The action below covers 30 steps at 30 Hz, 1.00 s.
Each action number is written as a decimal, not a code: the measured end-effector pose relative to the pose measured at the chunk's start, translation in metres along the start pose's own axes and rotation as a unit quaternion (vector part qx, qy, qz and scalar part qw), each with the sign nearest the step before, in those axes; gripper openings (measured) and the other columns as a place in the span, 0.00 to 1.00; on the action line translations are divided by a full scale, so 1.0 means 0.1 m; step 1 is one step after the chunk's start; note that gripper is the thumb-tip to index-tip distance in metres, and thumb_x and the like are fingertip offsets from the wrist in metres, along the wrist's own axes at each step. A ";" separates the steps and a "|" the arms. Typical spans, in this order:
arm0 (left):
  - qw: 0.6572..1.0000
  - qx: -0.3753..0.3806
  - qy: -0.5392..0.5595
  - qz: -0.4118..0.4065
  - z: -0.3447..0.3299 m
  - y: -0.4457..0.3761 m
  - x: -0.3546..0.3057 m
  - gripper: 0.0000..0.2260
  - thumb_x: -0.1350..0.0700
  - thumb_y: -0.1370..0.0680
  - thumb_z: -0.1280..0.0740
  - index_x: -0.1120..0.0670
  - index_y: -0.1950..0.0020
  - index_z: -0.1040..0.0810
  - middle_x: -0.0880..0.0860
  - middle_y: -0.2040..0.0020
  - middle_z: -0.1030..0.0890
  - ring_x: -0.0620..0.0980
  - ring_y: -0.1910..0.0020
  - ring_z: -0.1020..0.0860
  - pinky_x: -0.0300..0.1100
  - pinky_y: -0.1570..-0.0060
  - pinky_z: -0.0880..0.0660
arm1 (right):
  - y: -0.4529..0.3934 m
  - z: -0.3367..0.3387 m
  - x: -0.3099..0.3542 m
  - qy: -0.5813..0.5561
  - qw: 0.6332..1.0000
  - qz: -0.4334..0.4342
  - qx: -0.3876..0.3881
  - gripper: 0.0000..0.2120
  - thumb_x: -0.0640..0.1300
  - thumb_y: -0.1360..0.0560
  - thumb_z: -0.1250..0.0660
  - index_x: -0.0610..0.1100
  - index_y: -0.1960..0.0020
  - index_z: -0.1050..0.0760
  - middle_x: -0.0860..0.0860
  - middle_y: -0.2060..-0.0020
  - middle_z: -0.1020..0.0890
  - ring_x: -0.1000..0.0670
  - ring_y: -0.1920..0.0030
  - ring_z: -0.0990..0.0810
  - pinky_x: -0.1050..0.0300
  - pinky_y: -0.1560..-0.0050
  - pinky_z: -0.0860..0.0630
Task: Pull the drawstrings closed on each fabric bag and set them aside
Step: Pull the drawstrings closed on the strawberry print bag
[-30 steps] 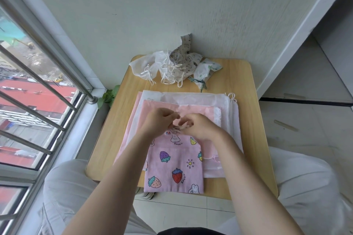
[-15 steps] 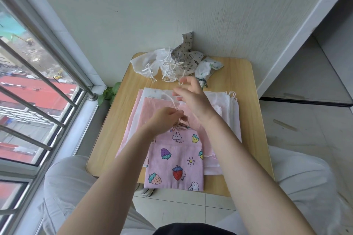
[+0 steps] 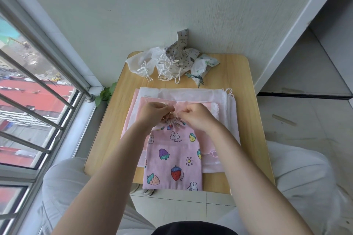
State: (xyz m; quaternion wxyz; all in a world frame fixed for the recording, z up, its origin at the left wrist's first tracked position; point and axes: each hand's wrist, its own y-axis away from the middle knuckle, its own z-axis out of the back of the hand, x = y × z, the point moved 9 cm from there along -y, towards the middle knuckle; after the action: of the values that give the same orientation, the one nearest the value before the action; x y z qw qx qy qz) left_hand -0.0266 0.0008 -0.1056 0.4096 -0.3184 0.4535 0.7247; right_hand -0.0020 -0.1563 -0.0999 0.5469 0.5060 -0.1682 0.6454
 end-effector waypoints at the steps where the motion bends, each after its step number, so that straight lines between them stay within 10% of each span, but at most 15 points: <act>1: 1.000 0.008 0.010 0.003 -0.01 0.00 0.00 0.08 0.51 0.25 0.27 0.55 0.57 0.14 0.50 0.66 0.16 0.46 0.66 0.22 0.38 0.61 0.22 | 0.01 0.00 -0.02 -0.013 1.000 -0.004 0.001 0.13 0.46 0.24 0.33 0.36 0.60 0.22 0.49 0.70 0.26 0.52 0.68 0.29 0.60 0.67 0.34; 6: 0.999 0.037 0.014 0.010 -0.05 0.00 -0.01 0.08 0.52 0.22 0.30 0.54 0.57 0.14 0.50 0.68 0.18 0.42 0.71 0.22 0.30 0.69 0.25 | 0.04 -0.01 0.01 -0.058 0.998 0.005 0.012 0.10 0.47 0.26 0.28 0.40 0.56 0.18 0.51 0.66 0.21 0.56 0.67 0.27 0.64 0.65 0.31; 12: 0.990 0.097 0.088 0.056 -0.14 0.03 0.09 0.22 0.44 0.30 0.28 0.63 0.51 0.17 0.68 0.51 0.18 0.57 0.56 0.21 0.60 0.42 0.25 | 0.00 0.01 0.04 -0.099 0.993 0.009 -0.059 0.08 0.47 0.25 0.30 0.44 0.59 0.21 0.58 0.75 0.23 0.62 0.74 0.27 0.66 0.68 0.32; 30: 0.995 0.064 0.072 -0.003 -0.04 0.07 -0.05 0.08 0.66 0.26 0.28 0.61 0.48 0.18 0.53 0.56 0.18 0.46 0.62 0.21 0.33 0.63 0.23 | -0.01 0.00 0.01 -0.017 0.998 0.054 -0.027 0.10 0.47 0.25 0.32 0.45 0.62 0.19 0.54 0.68 0.19 0.59 0.67 0.24 0.65 0.63 0.29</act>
State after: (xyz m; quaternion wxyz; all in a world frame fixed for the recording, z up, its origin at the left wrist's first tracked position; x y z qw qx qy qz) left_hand -0.0304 -0.0064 -0.0999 0.3974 -0.3438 0.5267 0.6681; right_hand -0.0009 -0.1552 -0.0990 0.5221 0.4920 -0.2222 0.6603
